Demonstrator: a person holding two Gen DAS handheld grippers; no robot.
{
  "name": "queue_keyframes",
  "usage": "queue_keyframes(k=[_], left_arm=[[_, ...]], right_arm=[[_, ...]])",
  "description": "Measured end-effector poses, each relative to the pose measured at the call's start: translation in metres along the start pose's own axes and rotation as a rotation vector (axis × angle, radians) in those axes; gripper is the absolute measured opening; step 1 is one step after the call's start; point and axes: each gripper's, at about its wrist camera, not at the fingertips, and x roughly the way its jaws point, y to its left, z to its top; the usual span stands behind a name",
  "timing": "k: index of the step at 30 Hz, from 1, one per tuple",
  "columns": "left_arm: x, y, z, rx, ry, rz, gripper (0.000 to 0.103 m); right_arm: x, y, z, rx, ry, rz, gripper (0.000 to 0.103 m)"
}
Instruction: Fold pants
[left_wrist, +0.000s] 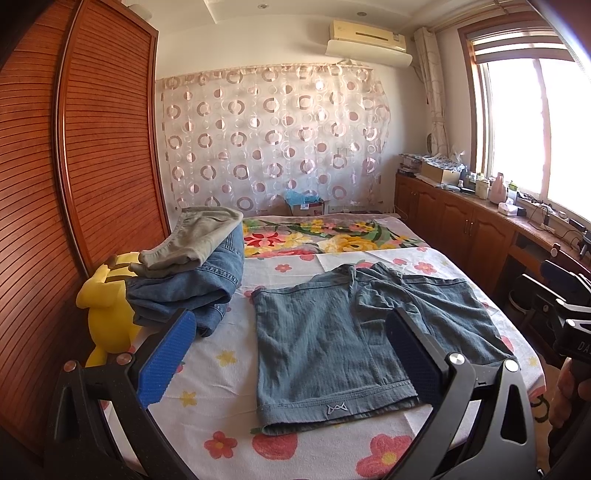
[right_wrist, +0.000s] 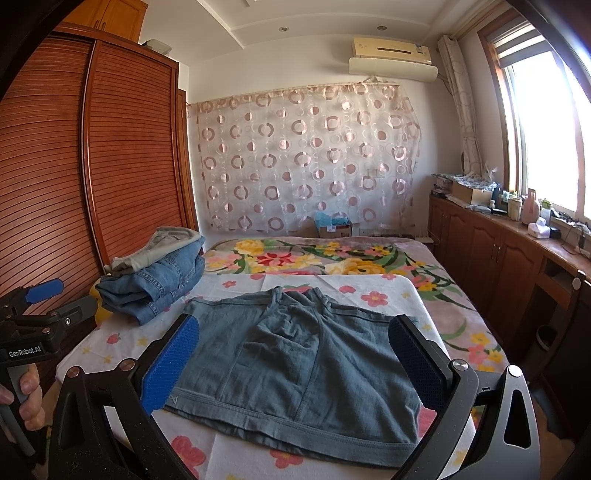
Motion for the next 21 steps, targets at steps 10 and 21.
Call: queue_keyframes(k=[10, 21], left_arm=[[-0.0001, -0.0001, 0.0, 0.002, 0.0, 0.002, 0.103], [0.0, -0.0001, 0.0001, 0.002, 0.001, 0.0, 0.103]], right_arm=[[-0.0016, 0.0019, 0.0009, 0.0, 0.001, -0.001, 0.102], [-0.0013, 0.002, 0.0011, 0.0, 0.002, 0.0, 0.102]])
